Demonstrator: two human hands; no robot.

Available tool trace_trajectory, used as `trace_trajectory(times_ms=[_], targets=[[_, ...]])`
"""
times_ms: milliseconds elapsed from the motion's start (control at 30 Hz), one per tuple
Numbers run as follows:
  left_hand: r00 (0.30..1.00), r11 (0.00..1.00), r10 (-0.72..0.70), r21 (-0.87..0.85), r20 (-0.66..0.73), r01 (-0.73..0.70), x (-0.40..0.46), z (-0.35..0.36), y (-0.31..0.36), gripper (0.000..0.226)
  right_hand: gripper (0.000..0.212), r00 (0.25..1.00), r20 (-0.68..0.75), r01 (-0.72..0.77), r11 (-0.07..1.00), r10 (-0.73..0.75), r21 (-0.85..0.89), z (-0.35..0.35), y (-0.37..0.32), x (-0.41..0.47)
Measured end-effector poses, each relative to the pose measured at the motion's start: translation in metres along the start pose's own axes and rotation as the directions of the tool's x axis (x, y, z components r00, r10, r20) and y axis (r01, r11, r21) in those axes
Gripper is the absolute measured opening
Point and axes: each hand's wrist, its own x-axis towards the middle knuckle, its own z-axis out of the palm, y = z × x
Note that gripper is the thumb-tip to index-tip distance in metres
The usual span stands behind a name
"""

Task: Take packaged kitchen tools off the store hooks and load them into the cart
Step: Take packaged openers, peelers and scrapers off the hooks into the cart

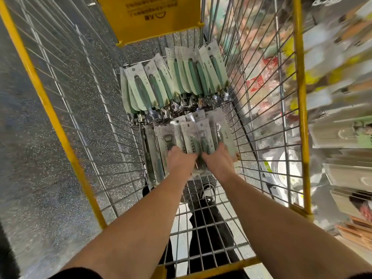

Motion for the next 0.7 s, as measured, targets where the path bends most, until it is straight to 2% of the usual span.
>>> trace_trajectory(times_ms=[67,200,267,367,433,467,533,600,700], targets=[[0.999,0.995,0.0,-0.099,0.047,0.004,-0.004,-0.001,0.001,0.048,0.07,0.999,0.03,0.01,1.0,-0.01,0.015,-0.002,0.0,-0.002],[0.994,0.981,0.053,-0.189,0.096,-0.034,-0.012,-0.006,0.0,0.05,0.067,0.998,0.067,-0.024,0.998,0.02,0.058,-0.013,-0.001,-0.011],[0.988,0.968,0.078,-0.248,0.13,-0.043,-0.025,-0.016,0.001,0.057,0.065,0.996,0.087,0.002,0.996,-0.01,0.087,-0.023,0.001,-0.023],[0.96,0.924,0.167,-0.375,0.224,-0.073,-0.053,-0.036,-0.001,0.085,0.056,0.99,0.112,0.062,0.984,-0.081,0.169,-0.045,0.005,-0.048],[0.944,0.903,0.182,-0.426,0.276,-0.049,-0.075,-0.051,-0.001,0.089,0.049,0.981,0.127,0.111,0.957,-0.149,0.267,-0.068,0.004,-0.074],[0.93,0.894,0.198,-0.446,0.309,-0.042,-0.091,-0.061,0.001,0.084,0.052,0.974,0.134,0.134,0.943,-0.182,0.305,-0.079,0.005,-0.085],[0.903,0.863,0.251,-0.503,0.349,-0.046,-0.129,-0.081,0.01,0.059,0.064,0.961,0.13,0.187,0.922,-0.243,0.338,-0.101,0.008,-0.108],[0.878,0.832,0.306,-0.551,0.369,-0.058,-0.161,-0.093,0.013,0.039,0.065,0.943,0.145,0.228,0.897,-0.301,0.379,-0.121,0.009,-0.133],[0.845,0.798,0.385,-0.595,0.371,-0.102,-0.211,-0.101,0.014,0.036,0.07,0.93,0.142,0.24,0.853,-0.339,0.464,-0.148,0.019,-0.17]])
